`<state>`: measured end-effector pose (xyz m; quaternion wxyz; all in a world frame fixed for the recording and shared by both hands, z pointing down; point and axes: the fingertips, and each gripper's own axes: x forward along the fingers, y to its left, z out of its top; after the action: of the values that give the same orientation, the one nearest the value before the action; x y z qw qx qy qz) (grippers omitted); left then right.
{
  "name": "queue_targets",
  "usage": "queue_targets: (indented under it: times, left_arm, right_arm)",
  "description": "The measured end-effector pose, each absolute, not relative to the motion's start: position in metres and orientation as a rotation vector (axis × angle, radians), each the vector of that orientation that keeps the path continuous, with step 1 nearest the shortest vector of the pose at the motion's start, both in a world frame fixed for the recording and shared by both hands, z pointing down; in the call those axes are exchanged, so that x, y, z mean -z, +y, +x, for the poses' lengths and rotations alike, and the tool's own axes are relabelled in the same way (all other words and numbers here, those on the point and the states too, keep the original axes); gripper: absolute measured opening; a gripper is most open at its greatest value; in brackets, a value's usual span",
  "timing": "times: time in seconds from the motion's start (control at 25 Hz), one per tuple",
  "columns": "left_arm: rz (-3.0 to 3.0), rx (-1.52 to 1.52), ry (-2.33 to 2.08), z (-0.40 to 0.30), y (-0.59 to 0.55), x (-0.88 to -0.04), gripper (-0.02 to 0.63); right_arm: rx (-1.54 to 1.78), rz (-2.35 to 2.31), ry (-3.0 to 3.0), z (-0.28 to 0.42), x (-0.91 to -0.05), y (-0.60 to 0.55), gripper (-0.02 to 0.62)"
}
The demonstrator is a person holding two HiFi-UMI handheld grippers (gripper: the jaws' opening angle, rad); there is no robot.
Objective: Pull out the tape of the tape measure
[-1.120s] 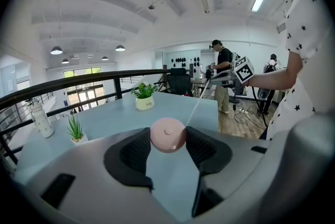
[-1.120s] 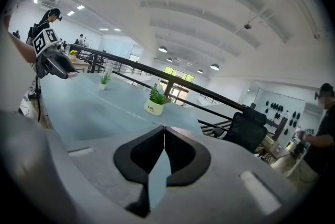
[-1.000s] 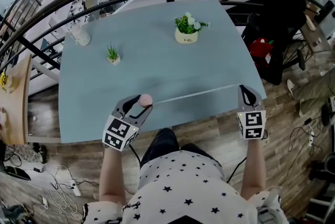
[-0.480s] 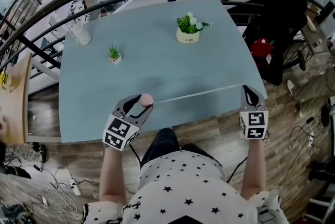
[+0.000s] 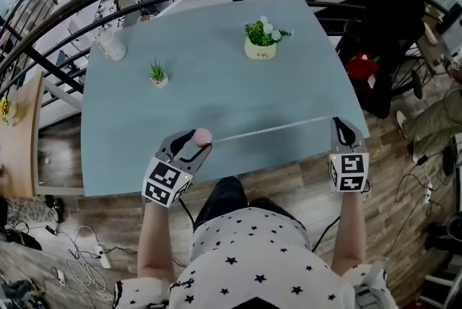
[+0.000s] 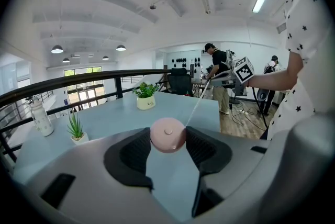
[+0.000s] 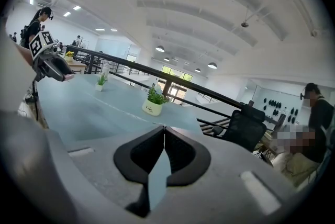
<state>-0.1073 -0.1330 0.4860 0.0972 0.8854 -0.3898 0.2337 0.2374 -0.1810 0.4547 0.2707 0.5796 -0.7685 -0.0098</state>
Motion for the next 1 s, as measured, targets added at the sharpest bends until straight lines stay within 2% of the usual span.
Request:
queue_targets:
  times: [1.0]
  left_arm:
    - [2.573,-0.745,-1.137,-0.11,-0.153,-0.507,0.21]
  right_arm:
    - [-0.035,1.526,-2.066,0.234,-0.478,-0.203,0.01]
